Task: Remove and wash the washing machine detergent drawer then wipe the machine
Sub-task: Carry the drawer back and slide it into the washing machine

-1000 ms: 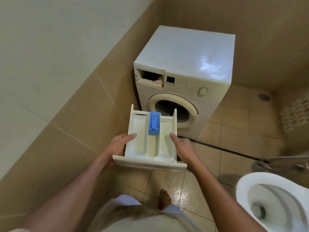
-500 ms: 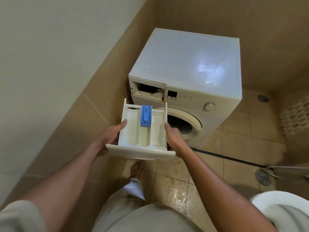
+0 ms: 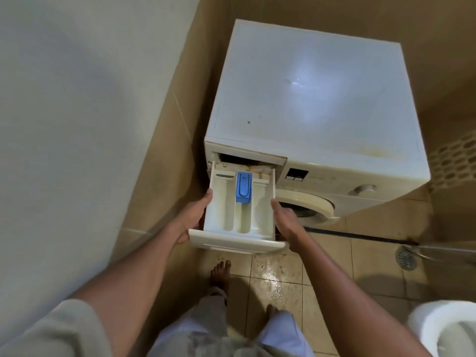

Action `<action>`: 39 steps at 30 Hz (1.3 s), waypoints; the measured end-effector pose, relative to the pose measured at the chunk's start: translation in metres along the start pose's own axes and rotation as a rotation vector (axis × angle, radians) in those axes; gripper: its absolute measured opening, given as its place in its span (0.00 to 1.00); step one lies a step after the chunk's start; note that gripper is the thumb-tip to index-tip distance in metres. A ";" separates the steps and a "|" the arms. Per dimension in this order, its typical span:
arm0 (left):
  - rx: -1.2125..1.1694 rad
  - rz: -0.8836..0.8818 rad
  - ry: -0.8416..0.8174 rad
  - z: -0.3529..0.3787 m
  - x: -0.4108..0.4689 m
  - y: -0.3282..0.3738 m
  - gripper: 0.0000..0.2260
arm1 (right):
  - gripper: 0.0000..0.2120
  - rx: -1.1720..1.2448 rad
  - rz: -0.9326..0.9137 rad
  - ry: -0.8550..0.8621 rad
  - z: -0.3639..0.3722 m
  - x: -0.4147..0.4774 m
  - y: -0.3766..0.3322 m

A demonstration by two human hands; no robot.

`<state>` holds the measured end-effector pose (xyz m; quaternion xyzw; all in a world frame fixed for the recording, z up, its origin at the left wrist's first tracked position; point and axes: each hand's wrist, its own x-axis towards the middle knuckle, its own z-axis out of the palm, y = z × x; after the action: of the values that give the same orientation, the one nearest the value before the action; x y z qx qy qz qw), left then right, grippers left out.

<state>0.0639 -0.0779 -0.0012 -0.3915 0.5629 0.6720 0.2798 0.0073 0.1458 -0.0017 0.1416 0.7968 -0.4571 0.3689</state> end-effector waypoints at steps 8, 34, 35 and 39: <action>0.031 -0.027 0.016 -0.013 0.025 0.018 0.26 | 0.32 0.033 0.000 0.048 0.003 0.019 -0.019; -0.011 -0.032 -0.039 -0.020 0.057 0.018 0.23 | 0.30 0.068 -0.033 0.174 0.007 0.035 -0.002; -0.018 -0.030 -0.041 -0.020 0.057 0.018 0.23 | 0.29 0.060 -0.037 0.172 0.007 0.034 -0.004; -0.051 -0.038 -0.047 -0.021 0.055 0.018 0.25 | 0.24 0.068 -0.063 0.169 0.006 0.034 -0.002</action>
<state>0.0244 -0.1058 -0.0387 -0.3933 0.5316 0.6896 0.2954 -0.0149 0.1357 -0.0267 0.1672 0.8132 -0.4816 0.2806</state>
